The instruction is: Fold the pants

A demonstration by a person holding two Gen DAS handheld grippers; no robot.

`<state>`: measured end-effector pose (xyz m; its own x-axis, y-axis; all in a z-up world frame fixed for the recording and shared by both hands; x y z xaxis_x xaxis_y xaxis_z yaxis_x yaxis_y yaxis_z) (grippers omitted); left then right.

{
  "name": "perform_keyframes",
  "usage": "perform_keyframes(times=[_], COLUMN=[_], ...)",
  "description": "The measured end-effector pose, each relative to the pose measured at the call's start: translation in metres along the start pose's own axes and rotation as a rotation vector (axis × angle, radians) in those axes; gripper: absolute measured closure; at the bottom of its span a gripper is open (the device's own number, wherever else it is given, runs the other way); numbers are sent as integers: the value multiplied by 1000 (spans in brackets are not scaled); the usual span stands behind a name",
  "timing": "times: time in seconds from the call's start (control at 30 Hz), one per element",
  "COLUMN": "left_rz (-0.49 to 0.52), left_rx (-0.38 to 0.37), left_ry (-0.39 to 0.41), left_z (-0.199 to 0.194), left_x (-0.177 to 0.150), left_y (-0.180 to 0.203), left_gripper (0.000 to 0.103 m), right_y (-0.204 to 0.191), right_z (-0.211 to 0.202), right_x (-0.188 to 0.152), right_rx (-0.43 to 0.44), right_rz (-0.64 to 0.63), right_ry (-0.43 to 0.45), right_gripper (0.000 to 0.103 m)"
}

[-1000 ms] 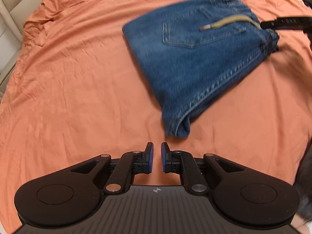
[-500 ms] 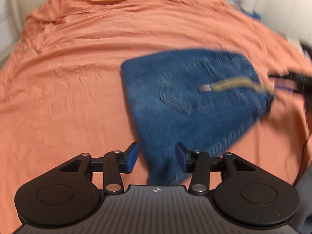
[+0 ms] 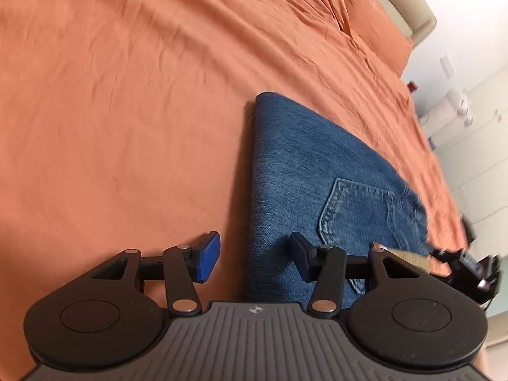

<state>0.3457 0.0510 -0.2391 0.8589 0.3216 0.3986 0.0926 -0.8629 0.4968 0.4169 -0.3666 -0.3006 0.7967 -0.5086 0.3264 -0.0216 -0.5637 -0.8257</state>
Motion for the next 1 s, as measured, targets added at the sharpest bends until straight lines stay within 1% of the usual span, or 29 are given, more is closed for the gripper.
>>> perform_keyframes(times=[0.03, 0.1, 0.17, 0.2, 0.23, 0.27, 0.3, 0.33, 0.4, 0.43, 0.6, 0.63, 0.7, 0.77, 0.87, 1.0], left_rz=[-30, -86, -116, -122, -120, -111, -98, -77, -9, 13, 61, 80, 119, 125, 131, 123], left_rx=[-24, -69, -110, -119, -107, -92, -77, -65, -25, -12, -26, -18, 1, 7, 44, 112], left_ry=[4, 7, -2, -5, 2, 15, 32, 44, 69, 76, 92, 98, 120, 136, 170, 218], left_z=[2, 6, 10, 11, 11, 9, 6, 3, -4, -9, -37, -43, -60, -77, -109, -153], left_x=[0, 0, 0, -1, -1, -1, 0, 0, 2, 3, 12, 13, 17, 24, 34, 50], left_y=[-3, -8, -6, -5, -3, -1, 2, 7, 18, 22, 38, 41, 42, 37, 14, -27], left_gripper=[46, 55, 77, 80, 83, 90, 94, 96, 97, 97, 97, 97, 97, 97, 97, 97], right_y=[1, 4, 9, 9, 6, 2, -3, -10, -24, -31, -71, -80, -101, -127, -161, -199], right_z=[3, 7, 10, 11, 11, 10, 9, 6, 0, -2, -17, -19, -22, -18, 0, 40], right_x=[1, 2, 3, 3, 3, 3, 3, 3, 5, 6, 7, 7, 2, -6, -18, -41], right_rx=[17, 37, 59, 60, 58, 46, 33, 15, -26, -44, -115, -113, -76, -62, -31, 36], right_rz=[7, 29, 62, 65, 48, 24, -1, -29, -83, -101, -197, -213, -227, -277, -307, -321], right_ry=[-12, -27, -39, -44, -49, -53, -56, -55, -47, -44, -18, -18, -25, -34, -49, -82], right_gripper=[40, 43, 46, 50, 53, 61, 68, 71, 79, 80, 87, 89, 90, 90, 90, 90])
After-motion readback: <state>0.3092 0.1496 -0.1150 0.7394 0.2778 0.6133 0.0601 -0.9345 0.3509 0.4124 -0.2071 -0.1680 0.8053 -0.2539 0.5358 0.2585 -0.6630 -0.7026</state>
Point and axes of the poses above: each gripper's, at about its wrist camera, not at the fingertips, and z roughly the way its jaws point, y to its right, x to its top, the point moved 8 cm from there along z, roughly the way its jaws point, and after that the axes turned 6 degrees about x, right-handed, at the moved point
